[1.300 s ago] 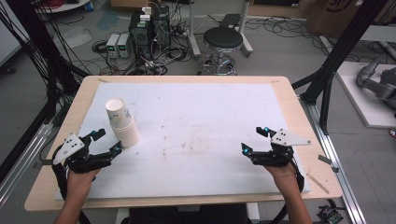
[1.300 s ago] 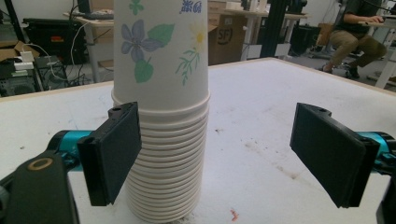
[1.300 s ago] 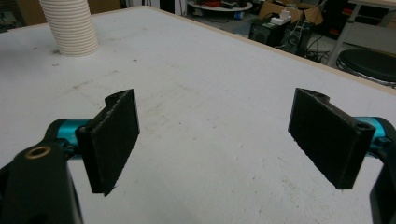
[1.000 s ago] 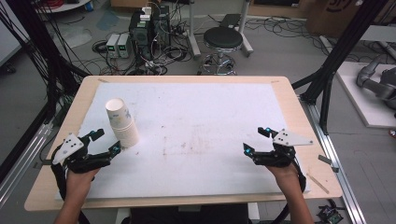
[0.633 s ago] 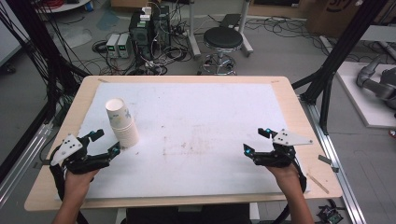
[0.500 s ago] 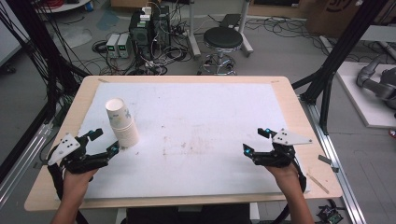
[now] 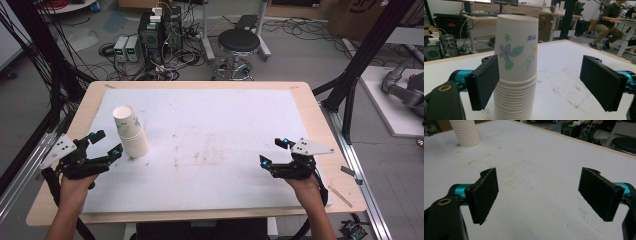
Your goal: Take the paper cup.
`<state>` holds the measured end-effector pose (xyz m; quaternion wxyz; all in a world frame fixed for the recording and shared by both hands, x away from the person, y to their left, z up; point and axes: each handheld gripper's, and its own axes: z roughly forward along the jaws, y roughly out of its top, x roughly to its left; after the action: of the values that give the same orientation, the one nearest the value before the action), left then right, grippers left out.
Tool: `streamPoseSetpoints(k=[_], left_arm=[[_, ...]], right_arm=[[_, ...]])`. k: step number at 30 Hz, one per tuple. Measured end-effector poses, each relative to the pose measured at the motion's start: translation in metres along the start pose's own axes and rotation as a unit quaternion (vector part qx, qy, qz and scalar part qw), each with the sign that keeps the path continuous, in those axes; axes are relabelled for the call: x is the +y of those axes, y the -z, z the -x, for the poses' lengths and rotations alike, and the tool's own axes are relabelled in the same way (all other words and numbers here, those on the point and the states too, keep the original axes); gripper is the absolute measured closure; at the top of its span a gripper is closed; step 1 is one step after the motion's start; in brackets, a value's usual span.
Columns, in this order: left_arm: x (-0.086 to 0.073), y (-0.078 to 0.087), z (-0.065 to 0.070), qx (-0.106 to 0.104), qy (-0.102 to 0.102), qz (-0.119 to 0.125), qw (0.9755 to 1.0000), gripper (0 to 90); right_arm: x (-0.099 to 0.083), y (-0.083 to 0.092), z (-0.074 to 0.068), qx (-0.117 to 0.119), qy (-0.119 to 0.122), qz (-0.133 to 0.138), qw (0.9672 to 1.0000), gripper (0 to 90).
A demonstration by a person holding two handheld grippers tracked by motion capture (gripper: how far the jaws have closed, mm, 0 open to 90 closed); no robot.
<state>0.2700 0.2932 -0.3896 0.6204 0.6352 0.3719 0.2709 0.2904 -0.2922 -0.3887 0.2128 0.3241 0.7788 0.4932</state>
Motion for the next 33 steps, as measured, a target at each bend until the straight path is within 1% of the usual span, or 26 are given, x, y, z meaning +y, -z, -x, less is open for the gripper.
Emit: streamPoseSetpoints(k=[1,2,5,6,7,8,13,15,16,17,18,19,20,21,22,24,25,26,27,30,33], left_arm=[[0.003,-0.001,-0.001,0.003,-0.001,-0.001,1.0000,16.0],[0.010,-0.003,-0.002,0.001,-0.001,0.000,1.0000,16.0],[0.020,-0.007,-0.004,0.001,-0.007,-0.001,1.0000,16.0],[0.020,-0.007,-0.004,0.001,-0.007,-0.001,1.0000,16.0],[0.026,-0.011,-0.005,0.004,-0.010,-0.005,0.9999,16.0],[0.026,-0.011,-0.005,0.004,-0.010,-0.005,0.9999,16.0],[0.037,-0.021,-0.008,0.008,-0.015,-0.010,0.9998,16.0],[0.038,-0.022,-0.008,0.007,-0.016,-0.012,0.9998,16.0],[0.040,-0.026,-0.009,0.007,-0.016,-0.017,0.9997,16.0],[0.040,-0.026,-0.009,0.007,-0.016,-0.017,0.9997,16.0],[0.040,-0.027,-0.009,0.007,-0.017,-0.020,0.9996,16.0],[0.042,-0.032,-0.010,0.008,-0.015,-0.027,0.9995,16.0],[0.042,-0.032,-0.010,0.008,-0.015,-0.027,0.9995,16.0],[0.044,-0.036,-0.011,0.004,-0.017,-0.035,0.9992,16.0],[0.044,-0.036,-0.011,0.004,-0.017,-0.035,0.9992,16.0],[0.044,-0.042,-0.012,0.000,-0.015,-0.041,0.9990,16.0],[0.045,-0.047,-0.013,-0.006,-0.014,-0.049,0.9987,16.3],[0.045,-0.047,-0.013,-0.006,-0.014,-0.049,0.9987,16.7],[0.044,-0.050,-0.013,-0.006,-0.014,-0.055,0.9984,16.7],[0.042,-0.059,-0.016,-0.002,-0.010,-0.070,0.9975,16.7],[0.041,-0.063,-0.018,0.003,-0.011,-0.075,0.9971,17.2]], right_arm=[[0.001,0.000,0.000,0.000,0.002,0.000,1.0000,16.6],[0.001,0.000,-0.001,0.000,0.002,0.000,1.0000,16.5],[0.001,0.000,0.000,-0.002,0.004,-0.003,1.0000,16.5],[0.001,0.000,0.000,-0.002,0.004,-0.003,1.0000,16.5],[0.001,0.001,0.001,-0.004,0.006,-0.002,1.0000,16.5],[0.001,0.001,0.001,-0.005,0.003,-0.002,1.0000,16.5],[0.001,0.002,0.001,-0.005,0.004,-0.001,1.0000,16.5],[0.001,0.001,0.001,-0.004,0.003,-0.003,1.0000,16.5],[0.001,0.001,0.000,-0.004,0.002,-0.002,1.0000,16.5],[0.001,0.001,0.000,-0.005,0.005,-0.002,1.0000,16.5],[0.001,0.001,0.000,-0.005,0.005,-0.002,1.0000,16.6],[0.001,0.001,0.000,-0.004,0.003,-0.003,1.0000,16.5],[0.001,0.001,0.000,-0.004,0.004,-0.003,1.0000,16.5],[0.001,0.001,0.000,-0.004,0.001,-0.004,1.0000,16.5],[0.001,0.001,0.000,-0.003,0.003,-0.003,1.0000,16.6],[0.001,0.001,0.000,-0.004,0.005,-0.003,1.0000,16.5],[0.001,0.000,-0.001,-0.002,0.005,-0.004,1.0000,16.5],[0.001,0.000,-0.001,-0.002,0.002,-0.004,1.0000,16.5],[0.001,0.000,-0.001,-0.001,0.006,-0.004,1.0000,16.6],[0.001,-0.001,-0.002,0.000,0.003,-0.006,1.0000,16.6],[0.001,-0.001,-0.002,0.001,0.004,-0.008,1.0000,16.6]])
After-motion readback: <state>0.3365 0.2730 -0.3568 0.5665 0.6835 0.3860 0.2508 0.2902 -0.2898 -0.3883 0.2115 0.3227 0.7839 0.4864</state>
